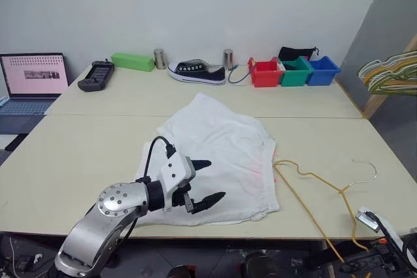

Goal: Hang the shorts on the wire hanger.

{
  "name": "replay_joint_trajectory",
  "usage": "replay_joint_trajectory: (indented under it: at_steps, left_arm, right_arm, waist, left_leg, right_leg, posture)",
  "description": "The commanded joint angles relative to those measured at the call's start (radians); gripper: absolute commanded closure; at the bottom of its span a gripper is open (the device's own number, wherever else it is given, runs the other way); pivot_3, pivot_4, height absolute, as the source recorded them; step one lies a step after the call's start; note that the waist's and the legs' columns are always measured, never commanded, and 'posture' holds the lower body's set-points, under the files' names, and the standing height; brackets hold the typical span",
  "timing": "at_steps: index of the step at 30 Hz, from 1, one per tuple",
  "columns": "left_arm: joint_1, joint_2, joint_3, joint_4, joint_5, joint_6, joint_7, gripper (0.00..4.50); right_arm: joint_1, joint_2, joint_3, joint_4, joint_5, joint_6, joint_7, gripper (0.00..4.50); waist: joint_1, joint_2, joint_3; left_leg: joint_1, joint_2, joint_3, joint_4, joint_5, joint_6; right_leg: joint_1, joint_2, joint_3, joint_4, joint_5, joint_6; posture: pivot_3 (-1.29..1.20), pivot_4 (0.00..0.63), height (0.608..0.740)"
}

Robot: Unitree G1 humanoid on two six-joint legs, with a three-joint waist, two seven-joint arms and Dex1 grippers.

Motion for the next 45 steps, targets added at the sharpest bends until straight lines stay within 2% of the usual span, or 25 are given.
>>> replay_joint_trajectory:
  at_steps: [1, 9, 20, 27, 32, 38, 45]
  left_arm:
    - [-0.021, 0.008, 0.01, -0.01, 0.001, -0.028, -0.006, 0.02]
    - [-0.009, 0.011, 0.005, -0.02, 0.015, -0.036, 0.006, 0.02]
    - [0.032, 0.032, 0.023, -0.036, 0.03, -0.052, 0.01, 0.02]
    - [0.018, 0.028, 0.004, -0.023, 0.046, -0.07, 0.008, 0.02]
    - [0.003, 0.027, 0.002, -0.014, 0.053, -0.075, 0.004, 0.02]
    - [0.019, 0.028, 0.001, -0.019, 0.057, -0.08, 0.007, 0.02]
    - [0.003, 0.035, 0.02, 0.0, 0.047, -0.078, -0.003, 0.02]
  right_arm:
    - [-0.054, 0.016, -0.016, -0.048, 0.048, 0.032, -0.008, 4.5]
    - [-0.129, 0.073, 0.061, -0.044, 0.039, 0.066, -0.051, 4.5]
    - [-0.284, 0.144, 0.141, 0.068, 0.077, 0.259, -0.094, 4.5]
    - [-0.488, 0.293, 0.137, 0.201, 0.096, 0.355, -0.138, 4.5]
    - [-0.581, 0.375, 0.134, 0.325, 0.078, 0.392, -0.177, 4.5]
    - [-0.684, 0.406, 0.145, 0.435, 0.041, 0.325, -0.183, 4.5]
    - [-0.852, 0.311, 0.248, 0.359, -0.091, 0.08, -0.087, 4.5]
  waist:
    - [-0.001, 0.0, 0.0]
    - [0.004, 0.0, 0.0]
    - [0.015, 0.0, 0.0]
    - [0.022, 0.0, 0.0]
    - [0.03, 0.0, 0.0]
    - [0.031, 0.001, -0.001]
    - [0.026, 0.003, 0.0]
  left_leg:
    - [0.0, 0.0, 0.0, 0.0, 0.0, 0.0]
    - [0.0, 0.0, 0.0, 0.0, 0.0, 0.0]
    - [0.0, 0.0, 0.0, 0.0, 0.0, 0.0]
    - [0.0, 0.0, 0.0, 0.0, 0.0, 0.0]
    - [-0.001, 0.0, -0.001, 0.0, 0.0, 0.0]
    - [-0.002, 0.0, 0.0, 0.0, -0.001, 0.0]
    - [-0.002, 0.001, 0.0, 0.0, -0.001, 0.0]
  right_leg:
    - [0.0, 0.0, 0.0, 0.0, 0.0, 0.0]
    - [0.0, 0.0, 0.0, 0.0, 0.0, 0.0]
    - [0.0, 0.0, 0.0, 0.0, 0.0, 0.0]
    - [0.0, 0.001, 0.0, 0.0, 0.0, 0.0]
    - [0.0, 0.001, 0.0, 0.0, 0.0, 0.0]
    - [0.0, 0.002, 0.0, 0.0, 0.003, 0.006]
    - [-0.003, 0.002, 0.001, 0.0, 0.003, 0.006]
  posture:
    - [-0.17, 0.046, 0.74]
    - [-0.14, 0.037, 0.74]
    - [-0.11, 0.033, 0.74]
    - [-0.12, 0.024, 0.74]
    - [-0.11, 0.023, 0.74]
    - [-0.11, 0.023, 0.74]
    - [-0.12, 0.019, 0.74]
